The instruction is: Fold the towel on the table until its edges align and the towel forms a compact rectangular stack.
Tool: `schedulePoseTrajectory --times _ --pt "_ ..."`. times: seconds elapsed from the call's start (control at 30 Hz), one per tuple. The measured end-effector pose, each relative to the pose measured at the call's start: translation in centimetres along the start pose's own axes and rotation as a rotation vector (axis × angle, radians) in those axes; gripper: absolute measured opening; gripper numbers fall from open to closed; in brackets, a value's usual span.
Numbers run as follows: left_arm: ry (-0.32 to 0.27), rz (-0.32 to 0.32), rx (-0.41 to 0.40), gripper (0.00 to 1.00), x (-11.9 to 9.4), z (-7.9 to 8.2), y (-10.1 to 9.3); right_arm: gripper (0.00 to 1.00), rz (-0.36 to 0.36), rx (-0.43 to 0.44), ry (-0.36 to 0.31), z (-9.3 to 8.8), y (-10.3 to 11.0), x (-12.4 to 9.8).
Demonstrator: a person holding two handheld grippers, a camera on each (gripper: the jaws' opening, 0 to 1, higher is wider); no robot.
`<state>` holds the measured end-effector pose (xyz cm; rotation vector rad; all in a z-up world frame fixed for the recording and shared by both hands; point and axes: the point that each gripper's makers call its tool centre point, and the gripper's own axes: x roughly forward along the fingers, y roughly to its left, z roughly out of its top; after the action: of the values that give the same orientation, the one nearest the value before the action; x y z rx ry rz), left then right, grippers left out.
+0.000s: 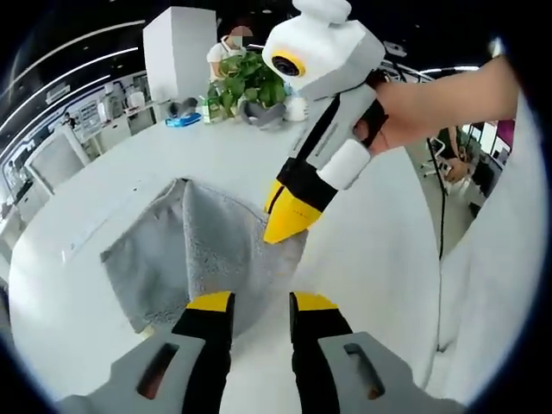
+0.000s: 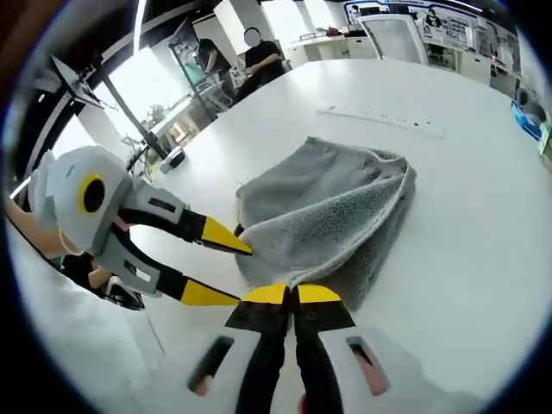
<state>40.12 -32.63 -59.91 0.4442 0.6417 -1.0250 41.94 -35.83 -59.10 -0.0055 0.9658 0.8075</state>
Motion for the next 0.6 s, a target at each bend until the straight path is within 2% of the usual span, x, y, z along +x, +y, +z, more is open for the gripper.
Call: schedulePoseTrajectory --times 0.2,0.6 --pt "-0.011 0.003 0.006 0.26 0.0 0.6 -0.3 0.0 0.001 -0.024 -0.016 1.0 0.2 -0.4" --pt "-0.039 0.042 0.018 0.23 0.0 2.1 0.7 0.0 0.008 -0.066 -0.064 3.1 1.2 -1.3"
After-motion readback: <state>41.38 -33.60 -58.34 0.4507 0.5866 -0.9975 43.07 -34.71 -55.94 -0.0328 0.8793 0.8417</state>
